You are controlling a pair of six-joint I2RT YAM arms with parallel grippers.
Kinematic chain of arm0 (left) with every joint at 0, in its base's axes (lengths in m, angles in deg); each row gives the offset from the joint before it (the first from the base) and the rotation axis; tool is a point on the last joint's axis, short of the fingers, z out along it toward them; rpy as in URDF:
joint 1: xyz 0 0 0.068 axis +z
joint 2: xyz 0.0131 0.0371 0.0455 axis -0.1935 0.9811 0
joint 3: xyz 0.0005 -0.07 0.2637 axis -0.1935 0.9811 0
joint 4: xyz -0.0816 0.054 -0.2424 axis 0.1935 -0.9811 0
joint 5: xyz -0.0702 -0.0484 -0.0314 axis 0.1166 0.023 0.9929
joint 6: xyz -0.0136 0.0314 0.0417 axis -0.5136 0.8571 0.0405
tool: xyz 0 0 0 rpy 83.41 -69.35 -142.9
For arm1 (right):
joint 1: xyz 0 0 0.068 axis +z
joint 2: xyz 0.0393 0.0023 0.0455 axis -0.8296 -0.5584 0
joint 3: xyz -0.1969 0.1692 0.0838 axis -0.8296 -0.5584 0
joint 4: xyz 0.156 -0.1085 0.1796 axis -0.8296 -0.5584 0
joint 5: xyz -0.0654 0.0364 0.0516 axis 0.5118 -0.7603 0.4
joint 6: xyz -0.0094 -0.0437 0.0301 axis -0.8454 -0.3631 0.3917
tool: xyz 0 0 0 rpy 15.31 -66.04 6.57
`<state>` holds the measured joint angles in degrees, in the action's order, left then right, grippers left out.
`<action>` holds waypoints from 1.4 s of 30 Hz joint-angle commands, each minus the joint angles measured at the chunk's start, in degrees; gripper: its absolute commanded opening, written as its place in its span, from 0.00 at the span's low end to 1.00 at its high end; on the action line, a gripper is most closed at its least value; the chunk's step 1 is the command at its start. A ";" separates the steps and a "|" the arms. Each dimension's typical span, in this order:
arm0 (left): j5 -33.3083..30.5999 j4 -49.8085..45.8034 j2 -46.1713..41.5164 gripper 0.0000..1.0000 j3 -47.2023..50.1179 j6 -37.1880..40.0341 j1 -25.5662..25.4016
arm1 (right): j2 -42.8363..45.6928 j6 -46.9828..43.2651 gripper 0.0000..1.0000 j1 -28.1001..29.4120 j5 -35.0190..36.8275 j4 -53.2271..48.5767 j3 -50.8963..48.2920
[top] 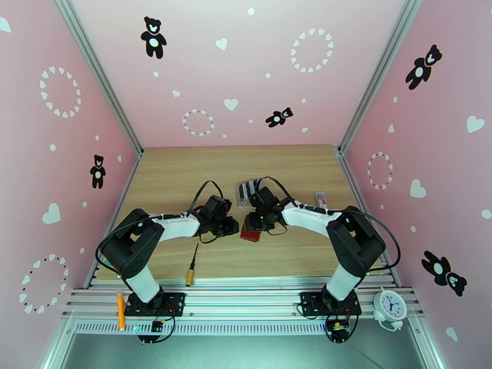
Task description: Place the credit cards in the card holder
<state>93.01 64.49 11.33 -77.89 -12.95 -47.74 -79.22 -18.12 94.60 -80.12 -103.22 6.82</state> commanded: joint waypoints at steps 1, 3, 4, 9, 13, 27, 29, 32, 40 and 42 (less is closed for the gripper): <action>-0.66 -1.20 0.31 0.23 -1.04 0.79 -0.36 | 2.49 -0.64 0.38 -0.31 1.52 -3.81 2.21; -0.61 -1.30 0.18 0.23 -1.01 0.79 -0.42 | 2.95 -0.81 0.38 -0.31 1.86 -4.32 2.65; -0.54 -1.31 0.11 0.23 -1.02 0.79 -0.38 | 3.33 -0.91 0.38 -0.39 2.03 -4.57 2.73; -0.41 -1.52 -0.49 0.23 -1.04 0.87 -0.34 | 5.14 -2.14 0.38 -0.88 6.17 -8.23 3.02; -0.83 -2.47 -1.01 0.23 -1.04 1.57 -0.38 | 4.89 -3.36 0.39 -1.45 9.70 -10.94 2.68; -4.86 -8.93 -3.71 0.24 -4.58 5.53 1.33 | 1.04 -3.21 0.49 -1.67 9.43 -8.13 0.98; -4.86 -9.14 -3.92 0.24 -4.63 5.71 1.75 | 0.64 -3.27 0.49 -1.72 9.10 -7.88 1.18; -4.69 -8.97 -3.77 0.24 -4.43 5.79 1.97 | 0.14 -3.38 0.49 -1.71 8.87 -7.87 1.61; -4.44 -7.87 -3.75 0.24 -3.68 5.36 2.56 | -1.75 -3.56 0.49 -1.72 7.70 -6.83 2.15; -4.37 -7.76 -3.81 0.24 -3.68 5.27 2.53 | -2.15 -3.47 0.49 -1.72 7.43 -6.43 2.20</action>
<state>89.10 56.98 9.25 -81.24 -8.19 -45.68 -80.20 -21.16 92.98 -71.90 -110.41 8.29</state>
